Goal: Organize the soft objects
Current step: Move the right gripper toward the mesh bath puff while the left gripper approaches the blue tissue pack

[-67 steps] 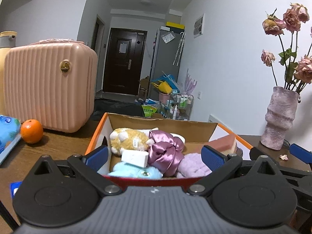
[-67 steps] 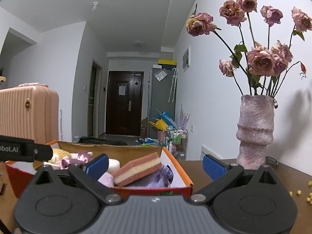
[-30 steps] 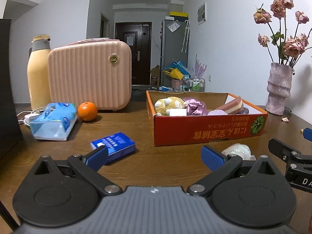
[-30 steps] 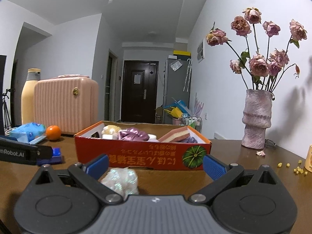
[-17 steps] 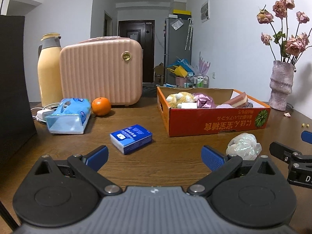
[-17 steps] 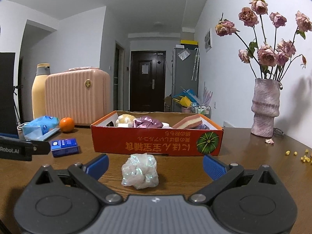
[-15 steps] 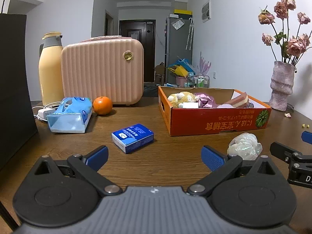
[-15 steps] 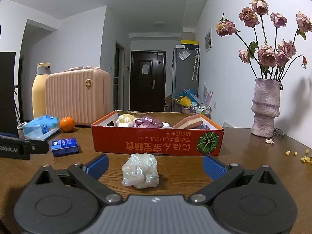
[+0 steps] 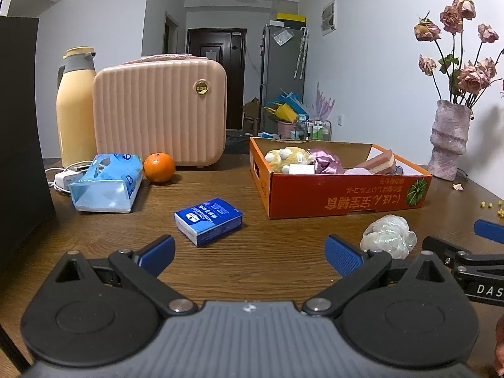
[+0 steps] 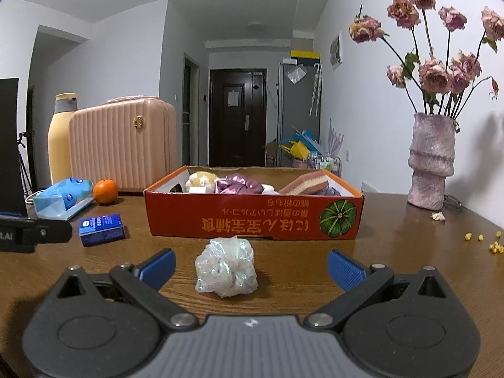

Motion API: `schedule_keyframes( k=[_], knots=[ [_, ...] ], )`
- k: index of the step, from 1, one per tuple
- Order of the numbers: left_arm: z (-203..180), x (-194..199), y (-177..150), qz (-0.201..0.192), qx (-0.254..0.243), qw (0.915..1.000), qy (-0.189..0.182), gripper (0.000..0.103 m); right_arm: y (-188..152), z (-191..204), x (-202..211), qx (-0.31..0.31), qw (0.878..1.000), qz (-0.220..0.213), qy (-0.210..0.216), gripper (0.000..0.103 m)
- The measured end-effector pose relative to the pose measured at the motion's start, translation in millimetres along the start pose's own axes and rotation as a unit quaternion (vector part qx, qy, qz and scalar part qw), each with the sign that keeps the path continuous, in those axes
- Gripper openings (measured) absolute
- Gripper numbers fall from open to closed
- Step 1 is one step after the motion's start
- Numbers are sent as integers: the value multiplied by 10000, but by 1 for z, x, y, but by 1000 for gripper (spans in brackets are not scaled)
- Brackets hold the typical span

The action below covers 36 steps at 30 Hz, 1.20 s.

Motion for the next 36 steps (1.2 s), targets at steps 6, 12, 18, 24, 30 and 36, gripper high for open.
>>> schedule_keyframes(
  k=[6,12,18,24,30,36],
  knots=[
    [7,-9,4,57,-15,10000,54,103,1,3,-9,-2,9999,144,22,103],
    [17,-34,8,224,-206,9992,250,103,4,2,-18,-108,9994,329,-12,103],
    [29,-62,16,360,-346,9981,360,103,6,0,-28,-236,9985,501,-41,103],
    [36,-89,22,627,-429,9970,167,103,7,-2,-37,-333,9971,679,-99,103],
    [44,-110,30,683,-509,9964,51,103,8,-3,-43,-395,9958,806,-167,103],
    [47,-128,37,803,-667,9945,-32,103,10,0,-51,-421,9948,902,-201,103]
  ],
)
Point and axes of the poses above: each gripper's, at about its wrist camera, not at the fingertips, and x roughly against the way its jaws point, z to its left, y to its top, the point moved 1 cm from there along -x, roughly the way its jaws point, and after that the axes turned 8 degrees about z, right-handed, at the moved point
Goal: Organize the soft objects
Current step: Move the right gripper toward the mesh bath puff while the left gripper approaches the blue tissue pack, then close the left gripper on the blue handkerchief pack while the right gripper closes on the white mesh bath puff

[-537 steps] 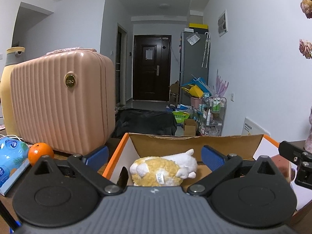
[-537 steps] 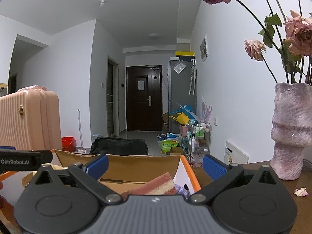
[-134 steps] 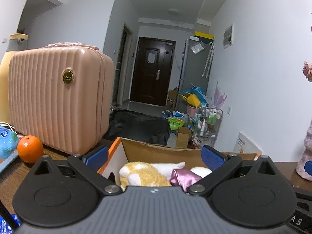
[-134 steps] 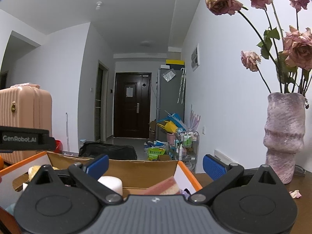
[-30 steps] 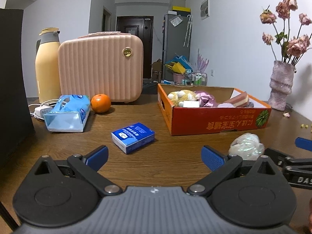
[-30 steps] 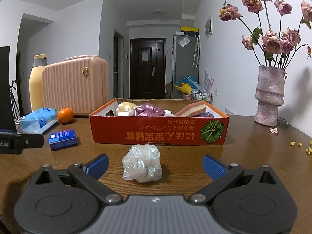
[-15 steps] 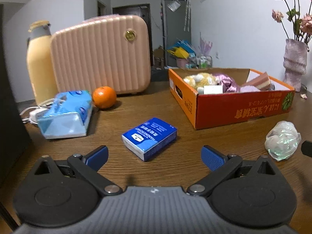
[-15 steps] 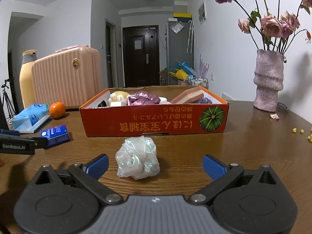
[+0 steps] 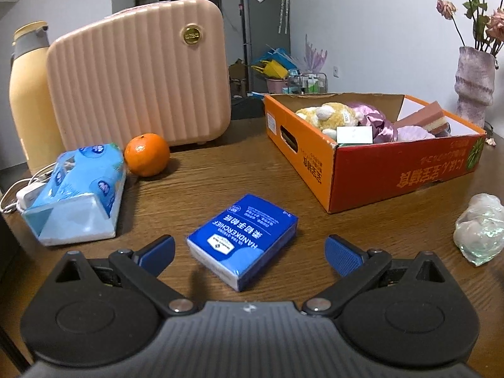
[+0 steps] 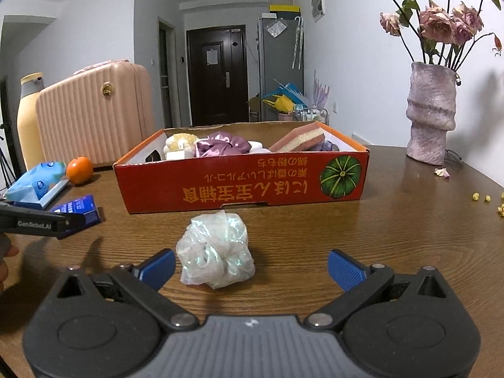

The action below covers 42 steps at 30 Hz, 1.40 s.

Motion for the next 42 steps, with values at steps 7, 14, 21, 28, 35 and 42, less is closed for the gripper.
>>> schedule_keyframes(
  k=[7,14,21,28,35,42],
  knots=[
    [3,-20,9,186,-126,9997,-111,103,2,4,-3,32,10000,37,-35,103],
    [5,-39,14,586,-184,9974,-379,103,3,4,-5,18,10000,62,-64,103],
    [10,-43,15,679,-72,9965,-487,103,3,4,-5,-8,9999,83,-84,103],
    [9,-42,16,654,-140,9968,-446,103,3,3,-5,-39,9999,78,-95,103],
    [0,-34,13,447,-424,9972,-434,79,3,2,-5,-48,9999,59,-82,103],
    [-10,-27,11,261,-689,9964,-421,52,2,2,-4,-47,10000,48,-52,103]
  ],
)
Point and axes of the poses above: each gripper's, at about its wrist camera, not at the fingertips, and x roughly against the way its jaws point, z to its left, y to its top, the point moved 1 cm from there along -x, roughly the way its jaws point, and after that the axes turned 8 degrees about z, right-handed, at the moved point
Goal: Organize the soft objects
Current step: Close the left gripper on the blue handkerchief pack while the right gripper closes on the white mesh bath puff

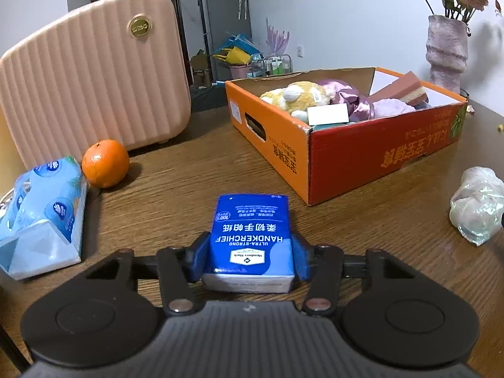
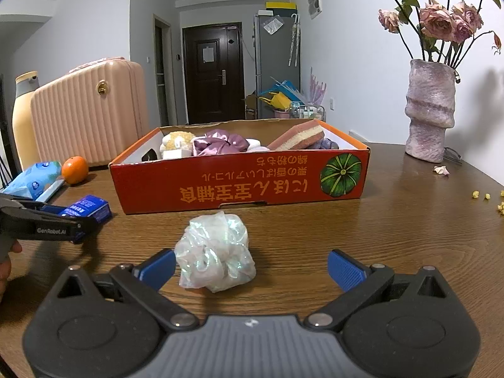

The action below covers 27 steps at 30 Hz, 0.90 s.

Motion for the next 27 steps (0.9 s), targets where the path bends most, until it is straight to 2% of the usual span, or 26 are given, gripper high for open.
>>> schedule_keyframes(
  k=[6,15,27],
  knots=[
    [-3,6,-3,-87,20,9999,90,52,0,0,0,6,10000,-23,20,103],
    [-15,33,-11,-460,142,9988,106,52,-1,2,3,75,9999,-112,46,103],
    [-40,75,-29,-922,525,9942,164,52,-2,8,8,262,9993,-210,149,103]
  ],
)
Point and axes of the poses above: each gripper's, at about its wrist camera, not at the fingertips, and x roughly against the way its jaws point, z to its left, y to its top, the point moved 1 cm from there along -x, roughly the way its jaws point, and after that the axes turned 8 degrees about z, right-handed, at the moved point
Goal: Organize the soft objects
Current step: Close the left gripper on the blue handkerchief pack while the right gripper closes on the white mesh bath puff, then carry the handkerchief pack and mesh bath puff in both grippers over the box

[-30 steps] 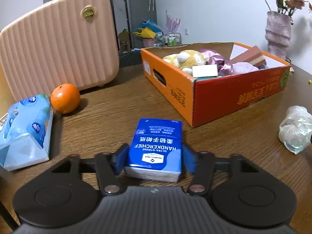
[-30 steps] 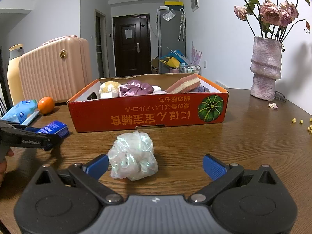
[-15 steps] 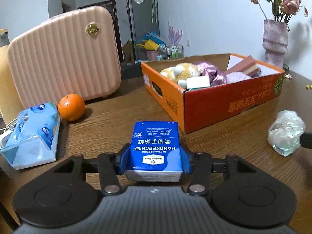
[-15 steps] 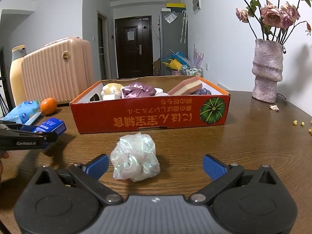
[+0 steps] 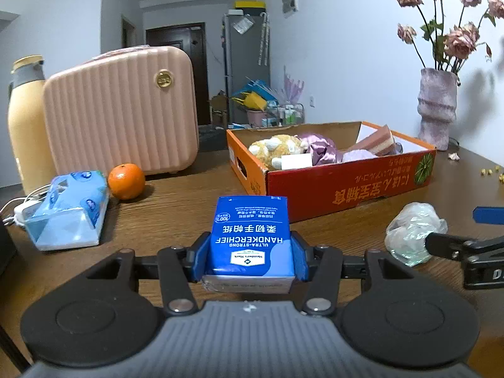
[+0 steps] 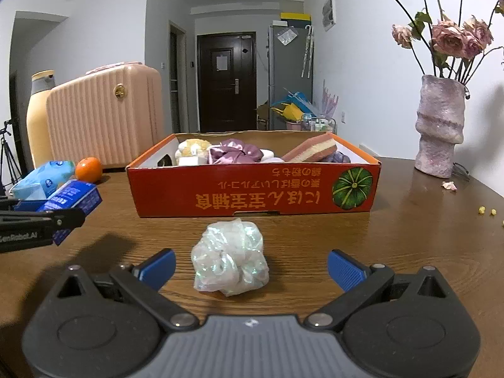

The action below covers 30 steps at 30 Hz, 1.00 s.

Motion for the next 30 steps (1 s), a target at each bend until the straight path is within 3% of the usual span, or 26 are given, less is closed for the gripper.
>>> schedule_keyframes(
  k=[9,15,19,30],
  knots=[
    [-12,25,-7,-165,293,9993,181,52,3,10,-11,209,9990,230,329,99],
    [-20,33,-10,-210,447,9985,254,52,10,13,-28,162,9977,465,465,75],
    [-26,37,-10,-239,529,9979,284,52,12,12,-36,100,9967,584,558,44],
    [-33,39,-10,-257,634,9970,357,52,12,20,-19,349,9976,107,591,40]
  ],
)
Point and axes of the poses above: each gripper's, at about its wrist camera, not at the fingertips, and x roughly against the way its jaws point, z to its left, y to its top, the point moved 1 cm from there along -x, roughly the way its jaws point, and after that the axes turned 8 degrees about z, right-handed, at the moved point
